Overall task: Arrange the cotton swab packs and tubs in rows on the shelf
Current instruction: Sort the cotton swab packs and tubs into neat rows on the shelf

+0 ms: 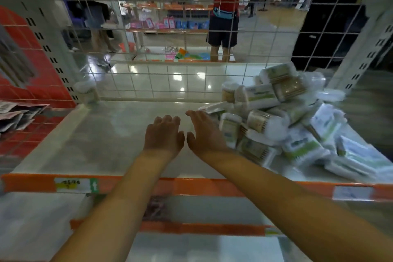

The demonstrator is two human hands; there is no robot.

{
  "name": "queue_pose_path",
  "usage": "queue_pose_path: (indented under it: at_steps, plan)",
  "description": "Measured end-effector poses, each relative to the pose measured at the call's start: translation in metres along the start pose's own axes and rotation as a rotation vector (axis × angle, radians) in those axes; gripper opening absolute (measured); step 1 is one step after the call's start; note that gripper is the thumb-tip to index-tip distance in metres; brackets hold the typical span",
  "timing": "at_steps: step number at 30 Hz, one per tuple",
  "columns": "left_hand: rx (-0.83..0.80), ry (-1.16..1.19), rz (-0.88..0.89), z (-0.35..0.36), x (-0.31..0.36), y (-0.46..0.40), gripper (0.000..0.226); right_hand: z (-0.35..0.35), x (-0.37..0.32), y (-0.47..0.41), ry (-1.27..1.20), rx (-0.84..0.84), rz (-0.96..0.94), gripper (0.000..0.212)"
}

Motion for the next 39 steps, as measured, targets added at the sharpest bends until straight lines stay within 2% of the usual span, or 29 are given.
queue_pose_path:
  at_steps: [4, 12, 16, 21, 25, 28, 34, 36, 39]
  plan:
    - [-0.015, 0.039, 0.015, -0.002, 0.033, -0.002, 0.04, -0.03, 0.018, 0.011, 0.058, 0.002, -0.016, 0.051]
    - [0.025, 0.122, 0.143, -0.015, 0.1, -0.014, 0.037, -0.117, 0.065, 0.03, 0.154, 0.151, 0.027, 0.044]
    - [0.027, 0.173, 0.246, -0.016, 0.134, -0.02, 0.04, -0.136, 0.082, 0.048, 0.189, 0.27, -0.074, 0.032]
    - [0.029, 0.223, 0.318, -0.012, 0.155, -0.022, 0.039, -0.129, 0.111, 0.067, 0.297, 0.29, -0.102, 0.05]
    - [0.009, 0.224, 0.327, -0.007, 0.156, -0.022, 0.04, -0.119, 0.12, 0.069, 0.329, 0.236, -0.062, 0.078]
    - [0.009, 0.236, 0.324, -0.007, 0.153, -0.023, 0.04, -0.12, 0.118, 0.069, 0.342, 0.268, -0.058, 0.08]
    - [0.009, 0.258, 0.326, -0.011, 0.146, -0.021, 0.039, -0.123, 0.12, 0.068, 0.254, 0.27, -0.043, 0.069]
    - [-0.001, 0.264, 0.323, -0.012, 0.144, -0.019, 0.039, -0.13, 0.12, 0.066, 0.161, 0.271, 0.019, 0.065]
    - [-0.016, 0.28, 0.307, -0.013, 0.14, -0.017, 0.042, -0.136, 0.122, 0.064, -0.045, 0.267, 0.105, 0.073]
Point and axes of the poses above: each hand's wrist, its own y-axis away from the middle knuckle, its own z-axis out of the palm, x = y × z, the point moved 7 cm from there along -y, towards the middle knuckle, and after that the axes turned 3 degrees about z, right-handed, at the moved point
